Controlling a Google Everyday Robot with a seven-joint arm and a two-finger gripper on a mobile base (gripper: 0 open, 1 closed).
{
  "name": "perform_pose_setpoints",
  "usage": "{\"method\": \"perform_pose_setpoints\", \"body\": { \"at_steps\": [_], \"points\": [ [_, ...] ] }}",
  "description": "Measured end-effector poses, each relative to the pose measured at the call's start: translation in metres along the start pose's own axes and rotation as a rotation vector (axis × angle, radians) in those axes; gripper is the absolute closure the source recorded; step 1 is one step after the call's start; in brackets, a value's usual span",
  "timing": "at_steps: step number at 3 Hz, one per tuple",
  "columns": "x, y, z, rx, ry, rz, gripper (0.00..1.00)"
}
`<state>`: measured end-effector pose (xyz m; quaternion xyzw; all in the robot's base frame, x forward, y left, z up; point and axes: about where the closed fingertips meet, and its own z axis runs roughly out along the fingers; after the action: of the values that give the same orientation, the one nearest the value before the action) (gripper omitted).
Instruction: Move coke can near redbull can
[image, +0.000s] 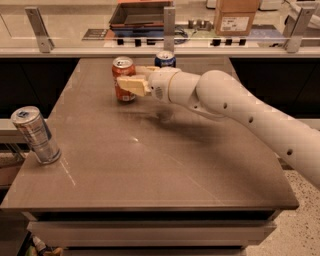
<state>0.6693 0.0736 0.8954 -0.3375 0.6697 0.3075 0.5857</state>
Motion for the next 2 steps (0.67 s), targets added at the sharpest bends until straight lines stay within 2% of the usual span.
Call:
{"method": "perform_pose_setpoints", "body": {
  "at_steps": [2],
  "points": [
    [-0.016, 0.000, -0.035, 0.014, 0.013, -0.018, 1.00]
  ]
}}
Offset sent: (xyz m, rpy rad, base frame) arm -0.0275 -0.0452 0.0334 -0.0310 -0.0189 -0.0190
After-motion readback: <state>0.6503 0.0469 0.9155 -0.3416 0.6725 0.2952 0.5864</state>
